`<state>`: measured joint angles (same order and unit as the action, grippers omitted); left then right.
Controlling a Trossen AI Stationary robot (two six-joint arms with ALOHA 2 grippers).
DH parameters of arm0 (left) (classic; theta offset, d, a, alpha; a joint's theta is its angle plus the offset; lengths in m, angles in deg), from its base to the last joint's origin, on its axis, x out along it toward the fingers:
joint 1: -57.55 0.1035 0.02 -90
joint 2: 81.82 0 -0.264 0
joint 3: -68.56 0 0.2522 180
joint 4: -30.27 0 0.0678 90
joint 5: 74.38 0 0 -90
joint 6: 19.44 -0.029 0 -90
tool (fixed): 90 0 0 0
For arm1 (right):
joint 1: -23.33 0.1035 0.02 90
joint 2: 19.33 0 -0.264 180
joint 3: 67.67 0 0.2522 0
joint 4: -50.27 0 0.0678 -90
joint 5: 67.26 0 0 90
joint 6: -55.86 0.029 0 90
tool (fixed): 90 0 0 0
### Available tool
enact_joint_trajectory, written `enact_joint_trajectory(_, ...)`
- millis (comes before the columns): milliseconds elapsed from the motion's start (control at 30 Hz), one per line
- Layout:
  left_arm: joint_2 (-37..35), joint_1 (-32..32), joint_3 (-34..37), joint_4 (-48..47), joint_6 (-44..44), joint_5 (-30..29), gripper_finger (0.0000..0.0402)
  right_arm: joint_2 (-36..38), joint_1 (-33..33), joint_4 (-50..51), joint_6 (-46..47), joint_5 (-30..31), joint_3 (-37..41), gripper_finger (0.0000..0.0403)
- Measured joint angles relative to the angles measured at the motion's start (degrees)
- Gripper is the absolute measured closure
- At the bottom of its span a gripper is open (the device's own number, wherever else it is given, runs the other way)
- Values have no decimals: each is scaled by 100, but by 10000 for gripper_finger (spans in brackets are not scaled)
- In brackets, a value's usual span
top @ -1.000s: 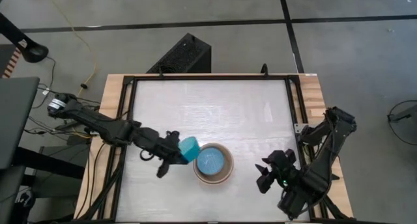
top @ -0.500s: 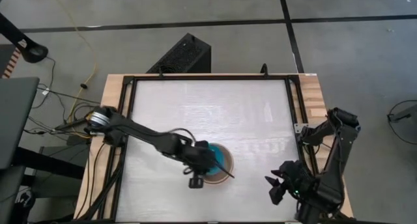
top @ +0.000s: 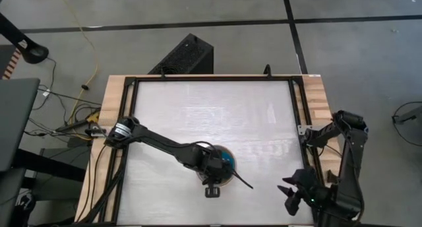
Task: Nest bowls inside each other
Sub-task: Stack the blue bowl on top the blue patterned bowl
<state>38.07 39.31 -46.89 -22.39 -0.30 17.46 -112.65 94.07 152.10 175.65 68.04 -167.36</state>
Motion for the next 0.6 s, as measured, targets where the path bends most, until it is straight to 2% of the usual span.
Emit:
enact_joint_trajectory(200, -169, 101, 11, -348, 96, -156, 361, 0, 89, 82, 0, 0, 0, 202)
enact_joint_trajectory(500, -279, 175, 20, -266, 274, 595, 253, 0, 80, 135, 6, 10, 0, 202)
enact_joint_trajectory(600, -340, 175, 22, -272, 294, 634, 227, 0, 81, 112, 16, 14, 0, 202)
